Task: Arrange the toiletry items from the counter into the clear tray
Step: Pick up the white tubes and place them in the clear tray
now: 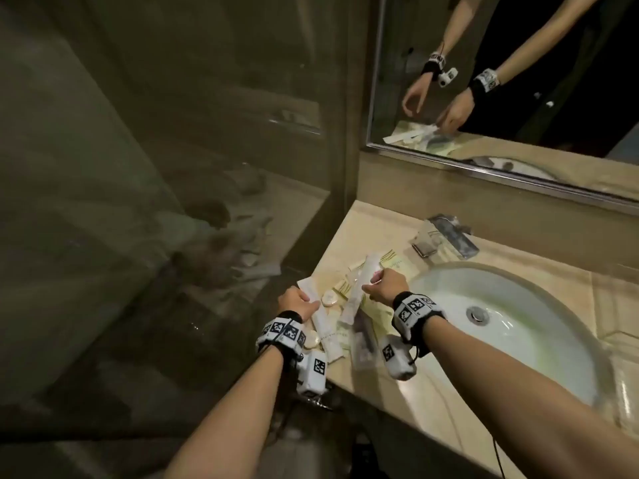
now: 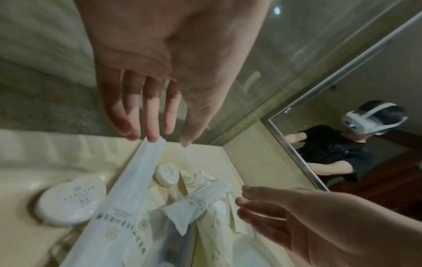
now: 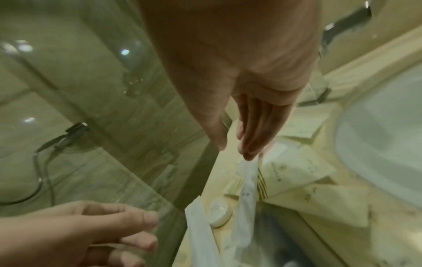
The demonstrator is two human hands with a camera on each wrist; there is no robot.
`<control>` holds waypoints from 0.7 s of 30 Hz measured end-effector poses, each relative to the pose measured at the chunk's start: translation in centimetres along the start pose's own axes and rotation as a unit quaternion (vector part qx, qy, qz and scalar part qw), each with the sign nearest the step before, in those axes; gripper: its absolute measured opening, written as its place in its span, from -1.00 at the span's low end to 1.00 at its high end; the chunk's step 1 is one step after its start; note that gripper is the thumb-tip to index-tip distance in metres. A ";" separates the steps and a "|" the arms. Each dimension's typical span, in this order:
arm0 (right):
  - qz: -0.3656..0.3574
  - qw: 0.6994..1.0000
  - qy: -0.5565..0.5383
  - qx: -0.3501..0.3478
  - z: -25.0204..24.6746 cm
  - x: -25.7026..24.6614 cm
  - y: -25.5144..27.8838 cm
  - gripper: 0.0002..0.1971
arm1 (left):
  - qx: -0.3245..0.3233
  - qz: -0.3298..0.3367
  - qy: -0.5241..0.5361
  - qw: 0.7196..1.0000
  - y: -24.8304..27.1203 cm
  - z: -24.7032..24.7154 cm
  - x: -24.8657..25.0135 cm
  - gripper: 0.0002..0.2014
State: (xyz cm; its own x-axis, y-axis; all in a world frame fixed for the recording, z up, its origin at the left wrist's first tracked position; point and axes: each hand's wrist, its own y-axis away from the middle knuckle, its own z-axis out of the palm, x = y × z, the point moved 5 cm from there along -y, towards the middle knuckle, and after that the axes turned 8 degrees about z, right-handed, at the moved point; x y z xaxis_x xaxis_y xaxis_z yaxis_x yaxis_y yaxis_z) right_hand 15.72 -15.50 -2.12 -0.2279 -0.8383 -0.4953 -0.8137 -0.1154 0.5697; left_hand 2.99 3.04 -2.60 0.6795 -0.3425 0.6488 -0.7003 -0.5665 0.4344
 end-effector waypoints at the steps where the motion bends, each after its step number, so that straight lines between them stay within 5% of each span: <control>1: 0.000 1.000 0.011 -0.003 0.3 0.1 -0.7 -0.74 | -0.009 -0.011 0.007 1.000 -0.4 0.5 0.0 -0.69; 3: 0.021 0.999 0.032 0.000 0.6 0.3 -1.6 -0.76 | -0.016 -0.045 0.010 0.999 -1.0 1.5 0.0 -0.55; 6: 0.053 0.998 -0.017 0.007 0.9 0.4 -2.2 -0.32 | -0.010 -0.084 0.023 0.996 -1.9 2.8 0.0 -0.29; 8: 0.052 0.998 -0.041 0.017 1.0 0.2 -2.2 -0.27 | 0.004 -0.098 0.022 0.995 -2.6 3.4 -0.1 -0.16; 14: 0.079 0.995 -0.049 0.025 2.3 0.4 -3.8 -0.12 | 0.034 -0.138 -0.001 0.990 -3.4 4.1 -0.2 -0.14; 19: 0.110 0.991 -0.077 -0.008 2.1 0.6 -4.8 -0.16 | 0.043 -0.156 0.026 0.987 -3.8 3.8 0.0 -0.12; 21: 0.108 0.990 -0.090 -0.025 2.0 0.6 -5.3 -0.49 | 0.033 -0.154 0.040 0.987 -4.1 3.7 -0.2 -0.29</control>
State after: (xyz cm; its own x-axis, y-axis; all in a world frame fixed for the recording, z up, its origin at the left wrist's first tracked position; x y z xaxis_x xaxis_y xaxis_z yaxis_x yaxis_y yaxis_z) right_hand 18.82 -14.33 -6.71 -0.4892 -0.7380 -0.4648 -0.7095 0.0268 0.7042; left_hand 6.54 2.65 -6.82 0.8370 -0.0871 0.5402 -0.4450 -0.6828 0.5795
